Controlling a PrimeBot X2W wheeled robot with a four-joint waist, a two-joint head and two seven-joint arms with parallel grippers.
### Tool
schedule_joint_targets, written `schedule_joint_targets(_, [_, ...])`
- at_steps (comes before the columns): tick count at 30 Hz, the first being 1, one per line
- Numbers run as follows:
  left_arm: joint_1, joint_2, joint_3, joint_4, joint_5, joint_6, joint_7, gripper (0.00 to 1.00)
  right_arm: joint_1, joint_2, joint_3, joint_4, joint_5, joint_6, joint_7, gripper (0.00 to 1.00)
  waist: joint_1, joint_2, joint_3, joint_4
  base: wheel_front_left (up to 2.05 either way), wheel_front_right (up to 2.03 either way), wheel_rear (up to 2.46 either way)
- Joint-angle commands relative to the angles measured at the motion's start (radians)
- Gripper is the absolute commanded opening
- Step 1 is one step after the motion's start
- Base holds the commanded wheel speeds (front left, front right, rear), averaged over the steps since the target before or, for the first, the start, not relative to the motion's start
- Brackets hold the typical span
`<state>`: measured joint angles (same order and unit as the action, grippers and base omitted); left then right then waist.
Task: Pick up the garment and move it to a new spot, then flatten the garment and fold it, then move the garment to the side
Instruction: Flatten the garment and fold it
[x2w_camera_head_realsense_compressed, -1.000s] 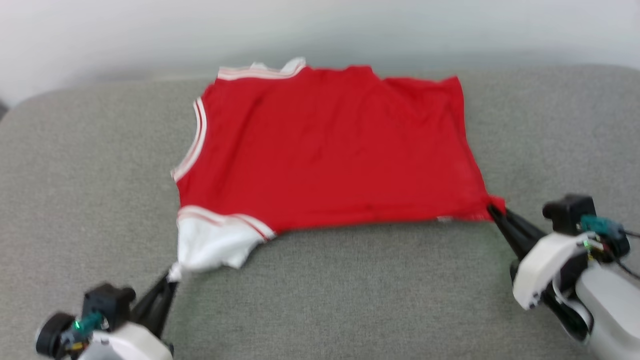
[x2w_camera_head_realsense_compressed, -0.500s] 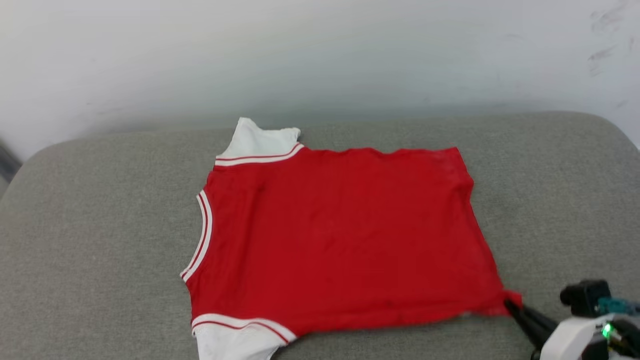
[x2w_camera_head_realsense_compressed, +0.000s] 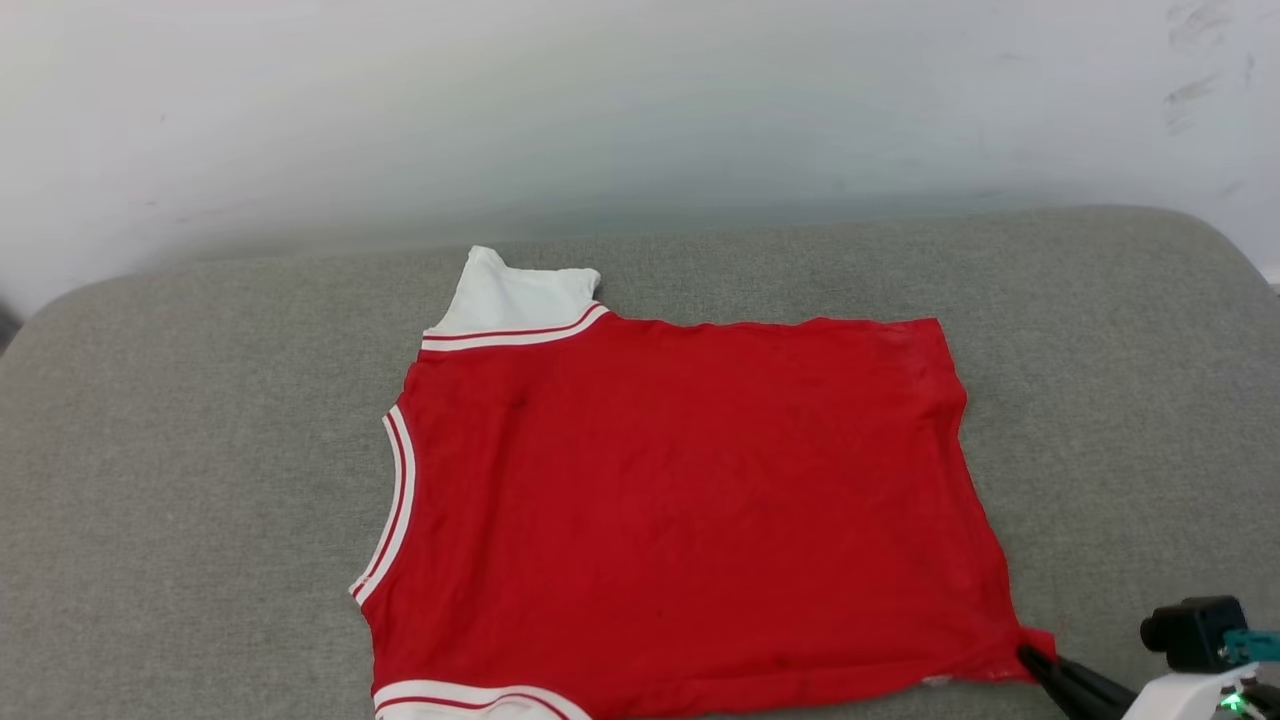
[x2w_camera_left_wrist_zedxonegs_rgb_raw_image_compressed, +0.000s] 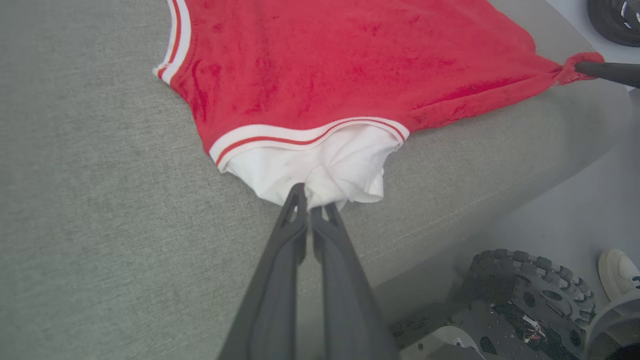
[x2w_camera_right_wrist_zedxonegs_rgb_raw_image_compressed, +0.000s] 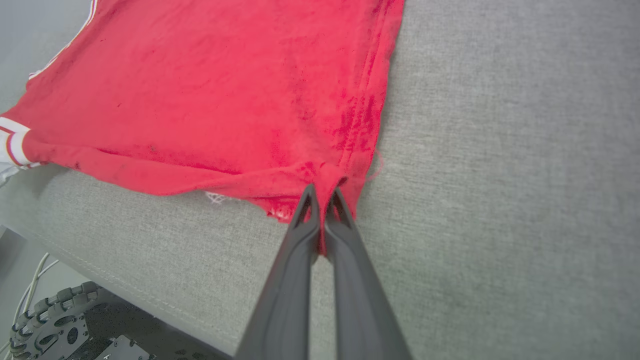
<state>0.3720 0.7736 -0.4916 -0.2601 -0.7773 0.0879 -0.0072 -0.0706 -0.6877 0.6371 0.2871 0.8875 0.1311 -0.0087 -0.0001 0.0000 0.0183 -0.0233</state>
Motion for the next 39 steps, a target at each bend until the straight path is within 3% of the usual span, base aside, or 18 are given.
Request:
schedule_joint_targets(1, [-0.035, 0.003, 0.016, -0.008, 0.011, -0.007, -0.015, 0.00, 0.014, 0.012, -0.028, -0.023, -0.003, -0.001, 0.007, 0.00, 0.0001, 0.0000, 0.007, 0.000, 0.00, 0.00, 0.00])
schedule_joint_targets(9, [-0.173, 0.006, 0.071, -0.018, 0.039, -0.014, -0.040, 0.00, -0.011, 0.047, -0.158, -0.119, -0.010, -0.001, 0.080, 0.00, 0.0001, 0.0000, 0.063, -0.008, 0.00, 0.00, 0.00])
schedule_joint_targets(17, [-0.419, -0.013, 0.095, 0.035, 0.081, -0.040, -0.013, 0.00, -0.108, 0.105, -0.292, -0.142, -0.110, -0.001, 0.177, 0.00, 0.0001, 0.0000, 0.226, -0.006, 0.00, 0.00, 0.00])
schedule_joint_targets(27, [-0.599, -0.052, 0.063, 0.204, 0.124, -0.066, 0.013, 0.00, -0.200, 0.154, -0.296, -0.121, -0.200, -0.001, 0.261, 0.00, 0.0001, 0.0000, 0.293, -0.005, 0.00, 0.00, 0.00])
schedule_joint_targets(35, [-0.713, -0.119, 0.029, 0.363, 0.136, -0.089, 0.012, 0.00, -0.241, 0.168, -0.279, -0.078, -0.268, -0.001, 0.296, 0.00, 0.0001, 0.0000, 0.306, 0.003, 0.00, 0.00, 0.00])
schedule_joint_targets(36, [-0.724, -0.128, 0.025, 0.385, 0.144, -0.092, 0.008, 0.34, -0.244, 0.171, -0.279, -0.072, -0.275, -0.001, 0.298, 0.00, 0.0001, 0.0000, 0.305, 0.003, 0.00, 0.00, 0.00])
schedule_joint_targets(37, [-0.731, -0.135, 0.016, 0.408, 0.150, -0.093, 0.006, 0.56, -0.248, 0.175, -0.278, -0.066, -0.280, -0.001, 0.300, 0.00, 0.0001, 0.0000, 0.302, 0.003, 0.00, 0.00, 0.00])
schedule_joint_targets(38, [-0.737, -0.143, 0.006, 0.427, 0.155, -0.095, 0.004, 0.88, -0.249, 0.180, -0.281, -0.060, -0.286, -0.001, 0.298, 0.00, 0.0001, 0.0000, 0.298, 0.003, 0.00, 0.00, 0.00])
schedule_joint_targets(39, [-0.741, -0.151, 0.000, 0.446, 0.157, -0.096, 0.001, 1.00, -0.253, 0.187, -0.287, -0.058, -0.297, -0.001, 0.287, 0.34, 0.0001, 0.0000, 0.292, 0.003, 0.00, 0.00, 0.00])
